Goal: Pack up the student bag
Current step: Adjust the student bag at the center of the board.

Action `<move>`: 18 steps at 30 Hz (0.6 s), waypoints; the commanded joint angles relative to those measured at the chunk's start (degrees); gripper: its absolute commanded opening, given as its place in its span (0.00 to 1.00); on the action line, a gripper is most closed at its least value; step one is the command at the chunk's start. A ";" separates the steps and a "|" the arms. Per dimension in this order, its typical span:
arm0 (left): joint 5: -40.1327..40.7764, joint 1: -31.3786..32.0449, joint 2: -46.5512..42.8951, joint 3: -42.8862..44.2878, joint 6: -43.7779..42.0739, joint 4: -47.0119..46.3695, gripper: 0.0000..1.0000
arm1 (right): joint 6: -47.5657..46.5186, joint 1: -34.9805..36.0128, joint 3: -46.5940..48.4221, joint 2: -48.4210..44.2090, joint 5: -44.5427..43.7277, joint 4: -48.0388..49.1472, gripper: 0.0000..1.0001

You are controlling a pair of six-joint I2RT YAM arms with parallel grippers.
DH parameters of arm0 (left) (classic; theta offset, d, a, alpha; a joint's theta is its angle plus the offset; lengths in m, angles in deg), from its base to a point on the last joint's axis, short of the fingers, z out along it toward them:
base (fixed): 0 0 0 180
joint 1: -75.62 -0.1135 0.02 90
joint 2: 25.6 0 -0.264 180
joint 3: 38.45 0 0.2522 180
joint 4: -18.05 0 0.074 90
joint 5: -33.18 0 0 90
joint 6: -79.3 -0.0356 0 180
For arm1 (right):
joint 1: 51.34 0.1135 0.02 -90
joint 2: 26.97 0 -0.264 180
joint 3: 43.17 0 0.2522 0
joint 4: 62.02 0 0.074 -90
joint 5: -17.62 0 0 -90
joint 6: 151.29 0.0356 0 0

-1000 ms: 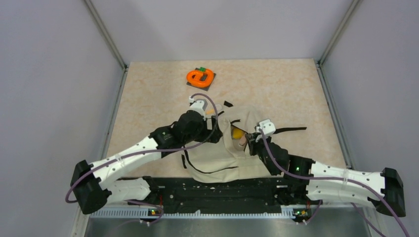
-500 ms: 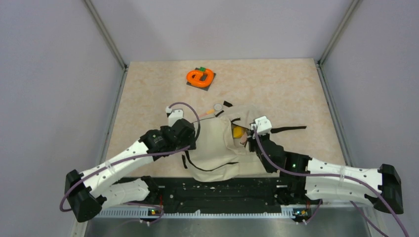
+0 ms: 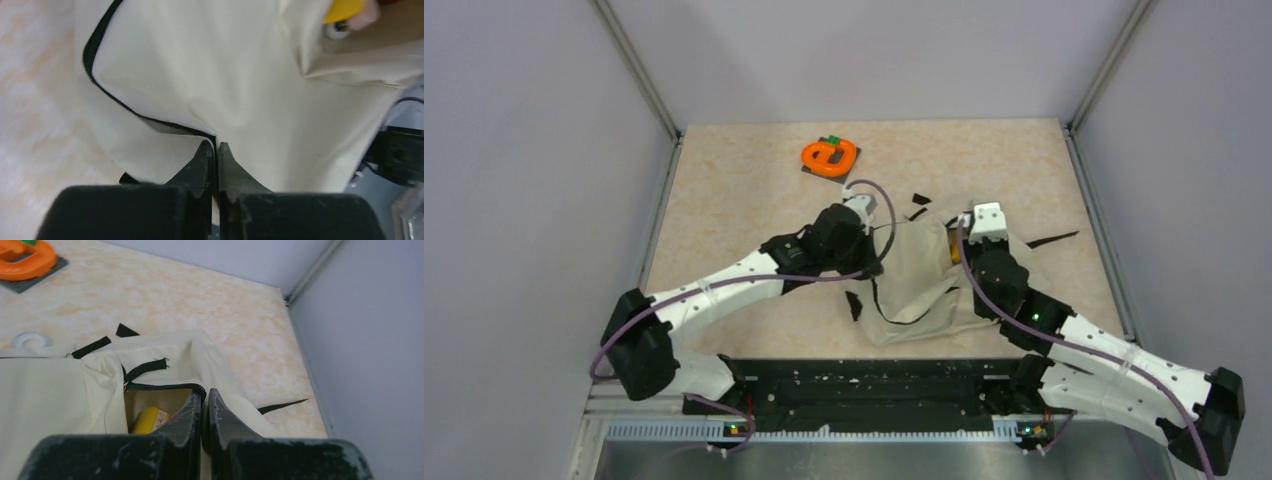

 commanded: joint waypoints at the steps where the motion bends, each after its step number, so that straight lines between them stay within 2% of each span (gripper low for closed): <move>1: -14.87 2.00 7.16 11.89 -4.91 -16.14 0.00 | -5.62 -8.96 5.06 -3.13 -1.73 13.79 0.00; 5: -16.65 3.57 16.38 19.75 -8.29 -16.72 0.00 | -0.36 -19.07 4.85 -1.10 6.11 14.59 0.00; 8: -14.63 3.57 20.35 21.92 -10.94 -16.77 0.00 | 1.02 -20.30 5.47 1.12 7.40 15.59 0.00; 12: -8.03 2.99 21.67 22.05 -15.66 -15.79 0.01 | 4.33 -20.30 5.31 2.30 10.22 14.42 0.00; 13: -6.08 2.58 21.61 21.75 -16.28 -15.34 0.08 | 5.28 -20.30 5.23 2.21 11.10 13.66 0.00; 14: -3.84 2.15 21.33 21.37 -16.59 -14.57 0.21 | 6.26 -20.30 5.04 2.02 12.30 12.42 0.00; 16: 0.29 1.13 19.83 19.93 -17.93 -13.11 0.58 | 8.06 -20.30 4.65 1.29 14.58 10.34 0.00; 18: 3.99 -0.06 17.56 17.03 -20.92 -13.27 0.76 | 9.36 -20.30 3.96 -0.11 16.88 8.73 0.00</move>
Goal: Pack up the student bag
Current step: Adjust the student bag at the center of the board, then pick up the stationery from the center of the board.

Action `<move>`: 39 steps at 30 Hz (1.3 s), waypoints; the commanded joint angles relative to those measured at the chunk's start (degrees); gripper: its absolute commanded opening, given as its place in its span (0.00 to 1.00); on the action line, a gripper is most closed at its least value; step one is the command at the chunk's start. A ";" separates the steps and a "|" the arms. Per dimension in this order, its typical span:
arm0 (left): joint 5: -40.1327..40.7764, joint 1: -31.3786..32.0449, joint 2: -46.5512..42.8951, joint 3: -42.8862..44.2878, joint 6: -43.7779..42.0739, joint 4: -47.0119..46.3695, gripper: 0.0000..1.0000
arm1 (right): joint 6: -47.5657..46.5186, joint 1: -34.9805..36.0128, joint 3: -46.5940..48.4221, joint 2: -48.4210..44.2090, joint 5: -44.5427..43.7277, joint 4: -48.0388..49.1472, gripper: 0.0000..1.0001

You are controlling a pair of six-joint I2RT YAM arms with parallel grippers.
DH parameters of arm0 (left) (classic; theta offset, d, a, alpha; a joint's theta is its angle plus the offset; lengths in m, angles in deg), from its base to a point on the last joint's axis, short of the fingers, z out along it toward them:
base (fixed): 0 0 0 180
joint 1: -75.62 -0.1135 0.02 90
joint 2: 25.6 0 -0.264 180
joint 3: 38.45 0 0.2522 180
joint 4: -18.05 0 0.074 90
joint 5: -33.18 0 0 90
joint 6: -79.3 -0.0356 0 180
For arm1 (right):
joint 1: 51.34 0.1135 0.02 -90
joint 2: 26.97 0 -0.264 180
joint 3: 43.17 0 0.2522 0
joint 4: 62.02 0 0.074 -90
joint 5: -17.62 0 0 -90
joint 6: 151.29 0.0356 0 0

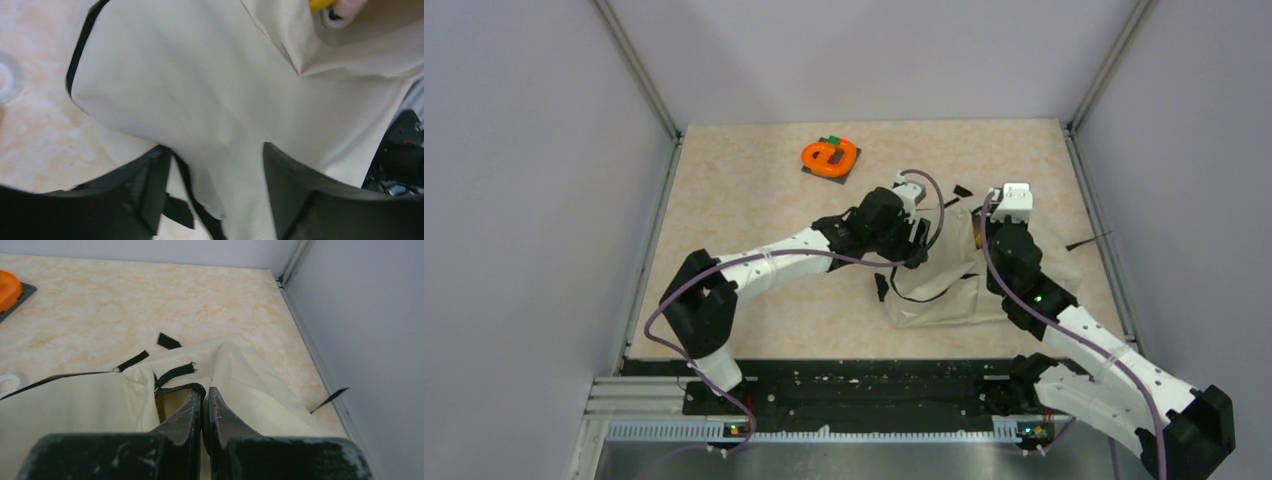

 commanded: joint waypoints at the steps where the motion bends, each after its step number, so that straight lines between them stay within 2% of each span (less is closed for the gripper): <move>1: 10.03 -2.87 -6.66 -3.73 -7.31 -4.84 0.80 | 6.18 0.12 3.48 -3.78 7.81 2.62 0.00; 3: 9.70 -6.55 -8.68 -8.79 -9.10 -8.80 0.84 | 7.39 0.11 2.73 -5.45 9.94 1.31 0.00; 7: 2.46 -17.17 -9.63 -15.29 -8.87 -15.15 0.86 | 9.45 0.11 1.83 -8.23 12.32 -1.21 0.00; 11: 4.81 -20.79 -5.72 -13.52 -12.89 -13.63 0.86 | 10.15 0.11 1.96 -9.84 13.36 -3.08 0.00; 14: 8.84 -22.30 -0.92 -9.09 -14.47 -7.21 0.84 | 10.32 0.11 2.23 -10.63 13.87 -3.98 0.00; 16: 7.30 -23.43 0.83 -7.33 -15.29 -4.99 0.83 | 10.34 0.11 2.19 -11.33 14.10 -4.46 0.00; 18: 3.83 -23.93 0.68 -8.59 -16.55 -6.09 0.83 | 10.32 0.11 2.23 -11.77 14.15 -5.07 0.00; 22: 6.80 -25.00 2.37 -8.85 -17.53 -6.09 0.82 | 10.41 0.11 1.85 -12.72 14.26 -5.39 0.00; 25: 7.22 -25.71 4.97 -6.10 -17.04 -1.32 0.71 | 10.47 0.11 1.67 -12.98 14.37 -5.39 0.00; 34: 3.32 -25.82 8.68 -4.31 -17.58 0.94 0.75 | 11.13 0.11 1.18 -13.23 14.99 -5.39 0.00; 35: 3.21 -25.78 8.97 -4.10 -17.68 0.98 0.74 | 11.14 0.10 1.18 -13.33 14.99 -5.39 0.00; 39: 0.70 -25.78 10.24 -3.16 -18.55 2.30 0.57 | 11.21 0.11 0.99 -13.54 14.92 -5.39 0.00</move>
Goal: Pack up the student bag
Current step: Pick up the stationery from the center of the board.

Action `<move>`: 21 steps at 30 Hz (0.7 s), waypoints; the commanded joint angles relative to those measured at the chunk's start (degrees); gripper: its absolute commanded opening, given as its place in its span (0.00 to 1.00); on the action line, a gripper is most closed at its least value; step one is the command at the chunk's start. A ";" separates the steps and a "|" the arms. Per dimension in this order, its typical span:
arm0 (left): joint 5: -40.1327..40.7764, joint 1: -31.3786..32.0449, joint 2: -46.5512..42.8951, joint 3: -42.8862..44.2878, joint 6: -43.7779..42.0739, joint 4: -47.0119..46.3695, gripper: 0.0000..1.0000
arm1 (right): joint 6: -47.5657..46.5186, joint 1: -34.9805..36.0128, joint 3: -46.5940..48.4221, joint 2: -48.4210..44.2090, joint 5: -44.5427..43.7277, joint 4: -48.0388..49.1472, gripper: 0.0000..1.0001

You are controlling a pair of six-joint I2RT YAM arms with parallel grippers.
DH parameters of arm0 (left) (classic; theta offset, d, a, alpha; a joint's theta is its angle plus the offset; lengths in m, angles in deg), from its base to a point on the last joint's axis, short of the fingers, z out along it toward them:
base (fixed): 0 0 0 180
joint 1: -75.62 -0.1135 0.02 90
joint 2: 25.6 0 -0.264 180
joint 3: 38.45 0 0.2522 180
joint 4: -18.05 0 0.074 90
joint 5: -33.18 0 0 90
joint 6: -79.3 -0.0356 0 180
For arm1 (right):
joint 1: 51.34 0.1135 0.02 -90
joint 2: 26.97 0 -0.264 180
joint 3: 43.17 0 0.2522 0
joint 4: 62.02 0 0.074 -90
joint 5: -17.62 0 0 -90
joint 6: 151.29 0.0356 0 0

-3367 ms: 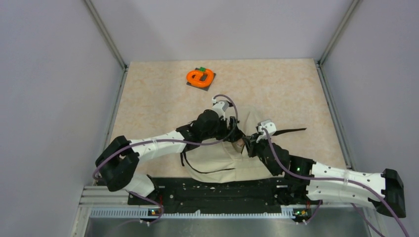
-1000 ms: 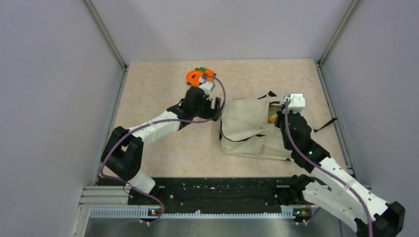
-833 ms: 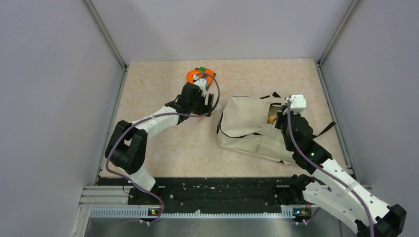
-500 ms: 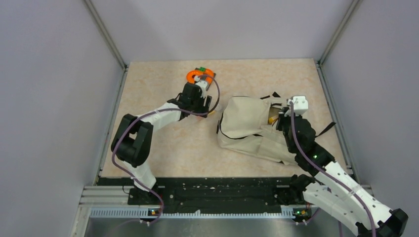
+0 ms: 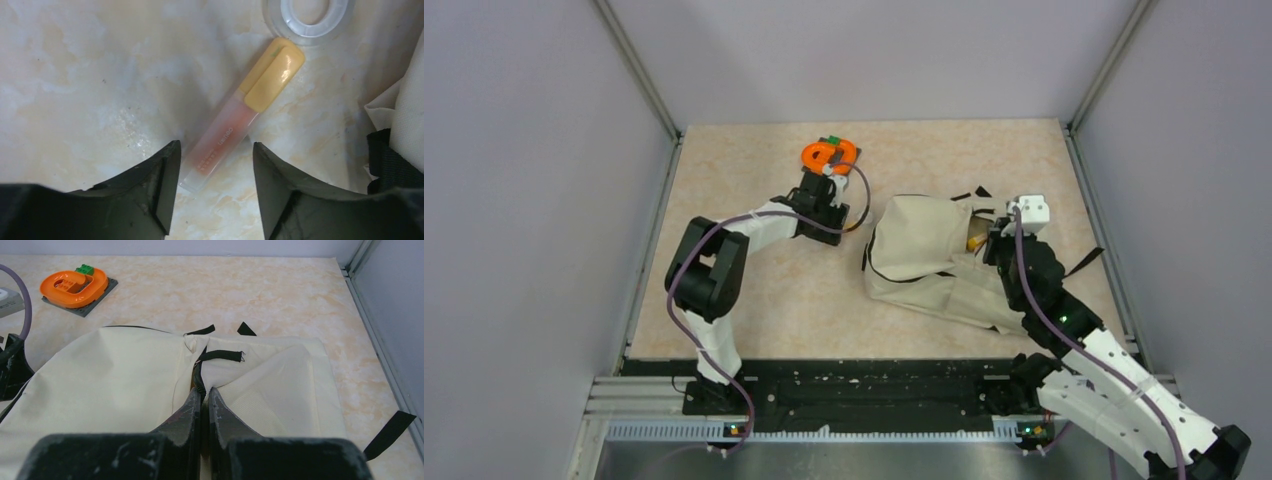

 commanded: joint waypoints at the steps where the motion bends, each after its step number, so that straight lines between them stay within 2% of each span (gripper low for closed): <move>1: -3.45 -0.14 1.32 3.18 -1.27 0.94 0.55 | 0.82 0.11 1.05 -2.31 0.59 7.20 0.00; 7: -2.43 -0.02 2.21 2.84 -1.38 3.39 0.41 | 1.29 0.11 0.64 -2.83 0.76 7.20 0.00; 13: -3.73 0.68 0.54 -1.62 0.48 3.45 0.38 | 1.61 0.11 0.29 -2.89 0.93 7.20 0.00; 18: -2.22 1.02 -3.06 -5.99 5.03 3.86 0.18 | 2.22 0.11 0.40 -2.76 1.85 7.20 0.00; 21: -4.77 1.49 -10.05 -9.43 8.66 1.97 0.12 | 2.33 0.11 0.45 -2.85 3.03 7.20 0.00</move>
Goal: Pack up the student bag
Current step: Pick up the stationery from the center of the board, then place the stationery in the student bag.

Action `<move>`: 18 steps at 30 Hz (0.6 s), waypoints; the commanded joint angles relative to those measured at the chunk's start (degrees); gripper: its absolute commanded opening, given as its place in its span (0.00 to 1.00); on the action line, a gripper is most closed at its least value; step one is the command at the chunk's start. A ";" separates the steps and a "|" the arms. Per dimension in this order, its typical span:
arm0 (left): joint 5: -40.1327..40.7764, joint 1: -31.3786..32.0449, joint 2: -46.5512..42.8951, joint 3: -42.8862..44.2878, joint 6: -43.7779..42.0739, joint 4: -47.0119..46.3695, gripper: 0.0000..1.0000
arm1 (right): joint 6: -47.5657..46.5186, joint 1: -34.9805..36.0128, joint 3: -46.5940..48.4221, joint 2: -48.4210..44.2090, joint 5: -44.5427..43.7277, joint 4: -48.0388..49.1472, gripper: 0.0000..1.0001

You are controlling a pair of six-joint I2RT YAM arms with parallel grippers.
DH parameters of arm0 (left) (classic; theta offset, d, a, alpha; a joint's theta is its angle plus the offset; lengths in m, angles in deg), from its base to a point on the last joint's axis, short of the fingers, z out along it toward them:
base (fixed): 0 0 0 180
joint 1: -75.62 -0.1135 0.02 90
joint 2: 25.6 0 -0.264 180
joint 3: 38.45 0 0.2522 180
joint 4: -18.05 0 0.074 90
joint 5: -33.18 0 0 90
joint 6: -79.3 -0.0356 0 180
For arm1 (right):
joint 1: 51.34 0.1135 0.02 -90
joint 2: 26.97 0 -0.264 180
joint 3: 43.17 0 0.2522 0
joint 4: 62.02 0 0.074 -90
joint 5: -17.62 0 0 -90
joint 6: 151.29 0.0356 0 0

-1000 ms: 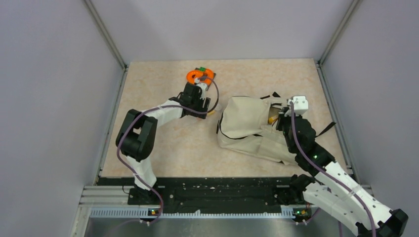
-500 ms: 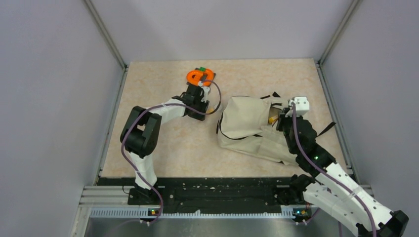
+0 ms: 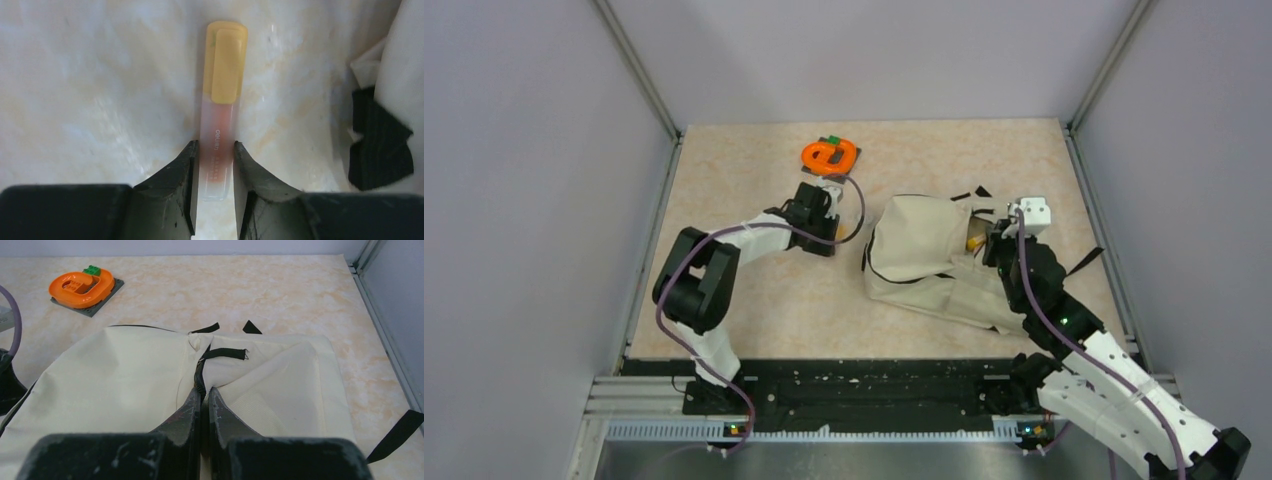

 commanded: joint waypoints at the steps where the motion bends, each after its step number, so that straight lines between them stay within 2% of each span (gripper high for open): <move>1: -3.80 1.34 -10.03 -6.05 6.32 1.57 0.11 | 1.02 0.11 1.38 -1.72 2.85 6.35 0.00; 4: -7.73 2.86 -17.95 -5.74 7.39 2.85 0.08 | 1.77 0.11 2.09 -1.70 4.40 4.03 0.00; 11: -9.19 8.76 -31.76 -2.99 8.37 6.02 0.04 | 4.57 0.11 1.37 -2.70 7.50 1.86 0.00; 15: -10.23 14.23 -31.54 0.24 10.26 4.39 0.04 | 5.44 0.11 0.72 -3.48 10.51 1.80 0.00; 18: -15.43 17.30 -27.92 1.58 13.14 -0.98 0.04 | 5.96 0.11 0.95 -4.26 11.38 1.27 0.00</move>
